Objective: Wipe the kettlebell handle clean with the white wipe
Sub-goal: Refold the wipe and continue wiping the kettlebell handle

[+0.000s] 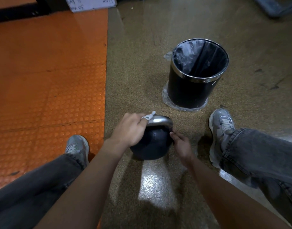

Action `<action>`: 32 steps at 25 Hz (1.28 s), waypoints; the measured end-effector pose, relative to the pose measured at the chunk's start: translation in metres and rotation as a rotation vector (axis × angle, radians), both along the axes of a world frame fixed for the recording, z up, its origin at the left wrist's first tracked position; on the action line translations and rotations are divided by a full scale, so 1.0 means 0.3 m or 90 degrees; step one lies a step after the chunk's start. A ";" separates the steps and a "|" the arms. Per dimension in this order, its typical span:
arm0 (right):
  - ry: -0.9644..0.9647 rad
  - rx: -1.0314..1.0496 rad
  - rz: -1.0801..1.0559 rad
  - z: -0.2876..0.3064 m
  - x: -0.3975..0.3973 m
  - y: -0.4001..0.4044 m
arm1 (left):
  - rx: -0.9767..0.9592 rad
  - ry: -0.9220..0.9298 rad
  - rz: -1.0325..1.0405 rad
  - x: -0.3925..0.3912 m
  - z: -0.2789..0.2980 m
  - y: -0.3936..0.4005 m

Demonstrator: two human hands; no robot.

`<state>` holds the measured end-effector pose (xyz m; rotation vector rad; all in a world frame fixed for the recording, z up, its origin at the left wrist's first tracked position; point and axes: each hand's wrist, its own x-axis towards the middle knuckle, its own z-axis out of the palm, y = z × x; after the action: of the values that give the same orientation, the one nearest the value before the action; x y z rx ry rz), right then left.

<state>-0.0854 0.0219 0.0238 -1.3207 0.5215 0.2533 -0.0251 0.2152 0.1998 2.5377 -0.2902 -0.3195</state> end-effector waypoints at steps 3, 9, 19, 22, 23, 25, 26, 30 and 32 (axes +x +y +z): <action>0.006 -0.013 -0.011 0.016 0.004 0.007 | 0.019 0.005 -0.014 0.004 0.016 -0.029; 0.002 -0.025 -0.010 -0.007 0.001 -0.007 | 0.011 -0.019 0.031 -0.016 -0.005 0.039; 0.003 -0.012 -0.002 0.000 -0.002 -0.001 | 0.035 -0.080 -0.051 -0.060 -0.043 0.009; 0.013 -0.006 -0.015 -0.005 0.009 -0.004 | 0.091 -0.139 -0.085 -0.149 -0.071 -0.012; 0.012 -0.008 -0.018 0.006 0.008 0.002 | 0.095 -0.140 -0.078 -0.165 -0.073 -0.011; -0.005 -0.003 -0.019 0.015 0.000 0.004 | 0.101 -0.155 -0.067 -0.140 -0.077 -0.035; -0.005 0.003 -0.013 0.017 -0.003 0.006 | 0.114 -0.160 -0.068 -0.132 -0.075 -0.054; 0.024 -0.001 -0.017 0.013 0.007 -0.001 | 0.156 -0.175 -0.108 -0.185 -0.087 -0.048; 0.016 -0.015 -0.012 0.037 -0.001 0.003 | 0.161 -0.174 -0.089 -0.195 -0.090 -0.030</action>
<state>-0.0857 0.0229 0.0348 -1.3354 0.5600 0.2491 -0.0835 0.2063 0.1728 2.8193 -0.5657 -0.0622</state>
